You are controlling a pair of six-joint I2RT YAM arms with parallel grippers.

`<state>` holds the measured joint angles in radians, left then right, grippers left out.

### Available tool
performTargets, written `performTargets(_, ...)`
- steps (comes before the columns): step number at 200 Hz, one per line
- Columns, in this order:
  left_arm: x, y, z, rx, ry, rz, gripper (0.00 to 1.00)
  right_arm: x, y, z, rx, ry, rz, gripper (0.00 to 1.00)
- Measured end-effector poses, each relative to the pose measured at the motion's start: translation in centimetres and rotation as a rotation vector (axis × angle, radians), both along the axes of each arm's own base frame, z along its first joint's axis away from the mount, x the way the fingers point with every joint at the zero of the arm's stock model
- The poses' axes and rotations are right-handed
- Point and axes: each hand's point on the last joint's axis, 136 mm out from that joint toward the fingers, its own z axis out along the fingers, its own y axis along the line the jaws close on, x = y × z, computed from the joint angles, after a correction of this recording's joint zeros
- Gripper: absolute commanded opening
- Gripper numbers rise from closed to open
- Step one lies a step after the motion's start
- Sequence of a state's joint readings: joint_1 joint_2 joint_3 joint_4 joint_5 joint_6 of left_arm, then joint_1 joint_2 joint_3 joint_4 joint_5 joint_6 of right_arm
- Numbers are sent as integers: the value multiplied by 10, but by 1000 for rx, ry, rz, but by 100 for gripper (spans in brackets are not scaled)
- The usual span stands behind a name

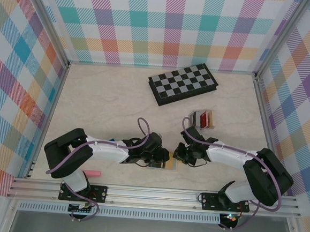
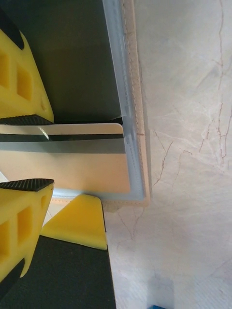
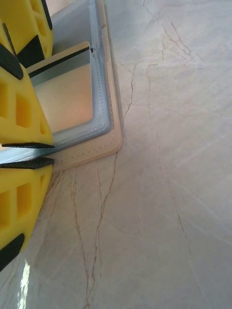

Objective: Put the credit cards into the card holder

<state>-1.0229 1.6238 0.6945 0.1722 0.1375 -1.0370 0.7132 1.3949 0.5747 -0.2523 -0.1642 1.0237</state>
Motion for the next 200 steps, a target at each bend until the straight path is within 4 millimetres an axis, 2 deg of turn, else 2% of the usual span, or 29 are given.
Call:
performTargets(83, -3, -10, 0, -26, 30, 8, 40, 1, 0, 1, 30, 4, -40, 20)
performTargets(113, -3, -10, 4, -19, 16, 11, 48, 1, -1, 1, 22, 1, -42, 22)
performTargets(153, -7, 10, 7, 80, -16, 24, 55, 3, -4, 1, -1, -7, -40, 23)
performTargets(200, -6, 26, 4, 166, -34, 37, 54, 3, -3, 1, -12, -7, -17, 25)
